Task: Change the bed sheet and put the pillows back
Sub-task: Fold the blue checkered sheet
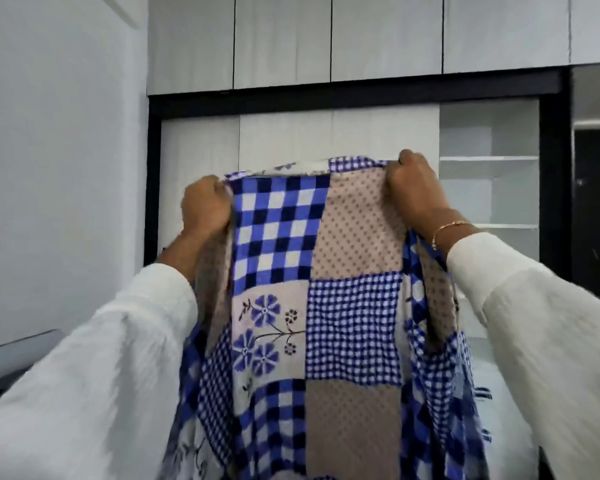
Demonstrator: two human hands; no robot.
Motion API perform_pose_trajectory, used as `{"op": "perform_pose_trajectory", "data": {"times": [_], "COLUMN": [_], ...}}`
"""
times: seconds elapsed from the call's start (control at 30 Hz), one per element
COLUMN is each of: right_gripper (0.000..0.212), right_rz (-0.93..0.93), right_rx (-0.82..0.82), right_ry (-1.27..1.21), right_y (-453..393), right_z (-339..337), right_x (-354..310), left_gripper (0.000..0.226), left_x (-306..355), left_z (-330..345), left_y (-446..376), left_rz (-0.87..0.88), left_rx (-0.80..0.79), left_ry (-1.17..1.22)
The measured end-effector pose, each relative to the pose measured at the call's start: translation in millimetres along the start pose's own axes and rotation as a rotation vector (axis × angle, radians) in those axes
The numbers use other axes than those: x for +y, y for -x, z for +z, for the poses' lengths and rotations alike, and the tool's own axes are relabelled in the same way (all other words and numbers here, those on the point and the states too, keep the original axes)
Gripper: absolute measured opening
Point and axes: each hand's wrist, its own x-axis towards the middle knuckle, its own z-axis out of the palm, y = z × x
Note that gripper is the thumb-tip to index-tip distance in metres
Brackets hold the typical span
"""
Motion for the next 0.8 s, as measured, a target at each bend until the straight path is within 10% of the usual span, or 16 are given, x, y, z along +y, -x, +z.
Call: {"op": "perform_pose_trajectory", "data": {"times": [0.13,0.33,0.57,0.8], "right_gripper": [0.025,0.025,0.020,0.009], "right_rz": [0.021,-0.025,-0.156,-0.121], "right_rx": [-0.073,-0.084,-0.115,-0.392], "right_ry": [-0.010,-0.003,-0.146,-0.688], "right_y": [1,14,13,47], "right_z": [13,33,49,46], "right_x": [5,1,-34,-52], "left_gripper": [0.029,0.032,0.025,0.030], "left_x": [-18,-47,-87,-192], "left_z": [2,7,21,1], "left_y": [13,37,23,54], "left_rz": [-0.219,-0.303,-0.215,-0.413], "left_rx": [-0.376,-0.449,0.119,-0.076], "left_ry": [0.121,0.418,0.009,-0.408]}}
